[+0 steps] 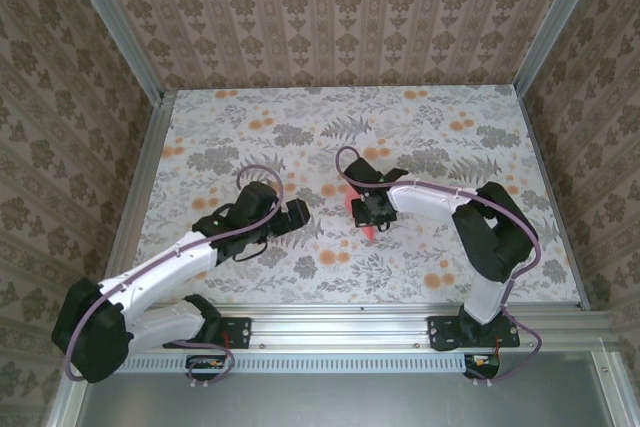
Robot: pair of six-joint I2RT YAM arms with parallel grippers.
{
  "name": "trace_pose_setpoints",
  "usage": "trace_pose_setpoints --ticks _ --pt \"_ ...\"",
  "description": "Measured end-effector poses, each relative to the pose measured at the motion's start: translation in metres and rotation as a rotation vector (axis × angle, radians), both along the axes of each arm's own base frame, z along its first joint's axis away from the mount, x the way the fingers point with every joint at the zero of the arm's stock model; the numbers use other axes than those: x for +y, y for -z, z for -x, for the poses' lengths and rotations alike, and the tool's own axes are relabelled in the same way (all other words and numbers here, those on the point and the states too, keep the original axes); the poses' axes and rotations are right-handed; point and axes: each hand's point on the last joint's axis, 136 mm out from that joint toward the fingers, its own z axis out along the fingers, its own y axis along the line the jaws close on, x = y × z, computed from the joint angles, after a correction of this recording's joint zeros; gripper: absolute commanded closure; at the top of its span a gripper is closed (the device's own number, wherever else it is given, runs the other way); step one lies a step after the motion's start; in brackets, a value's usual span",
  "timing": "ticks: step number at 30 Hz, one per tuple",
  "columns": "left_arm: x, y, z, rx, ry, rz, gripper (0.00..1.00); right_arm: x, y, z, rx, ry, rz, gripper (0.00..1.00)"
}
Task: Fold a paper plane with a square sheet of paper (pick it up from the middle)
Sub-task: Move a paper plane to the center of the table.
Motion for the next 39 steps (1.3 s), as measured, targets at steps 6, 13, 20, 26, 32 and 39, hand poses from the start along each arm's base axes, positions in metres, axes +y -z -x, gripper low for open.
trace_pose_setpoints --ticks 6,13,20,26,32,39 --pt "0.000 0.003 0.000 0.008 0.000 -0.007 0.00 0.002 0.004 -0.004 0.000 0.005 0.001 0.90" --pt "0.000 0.002 0.000 0.005 0.001 -0.007 0.00 0.004 0.015 -0.005 0.016 0.008 0.008 0.90" --pt "-0.001 0.001 -0.001 0.001 0.005 -0.008 0.00 0.004 0.012 -0.006 0.004 0.010 0.004 0.90" --pt "-0.001 0.000 -0.001 -0.003 0.009 -0.009 0.00 0.006 0.017 -0.008 0.010 0.019 0.005 0.88" --pt "0.000 -0.001 -0.003 -0.020 0.016 -0.025 0.00 0.006 0.012 -0.009 0.012 0.026 0.004 0.77" --pt "0.008 -0.013 -0.010 -0.088 0.001 -0.056 0.00 0.006 -0.050 -0.013 -0.097 0.014 -0.059 0.50"
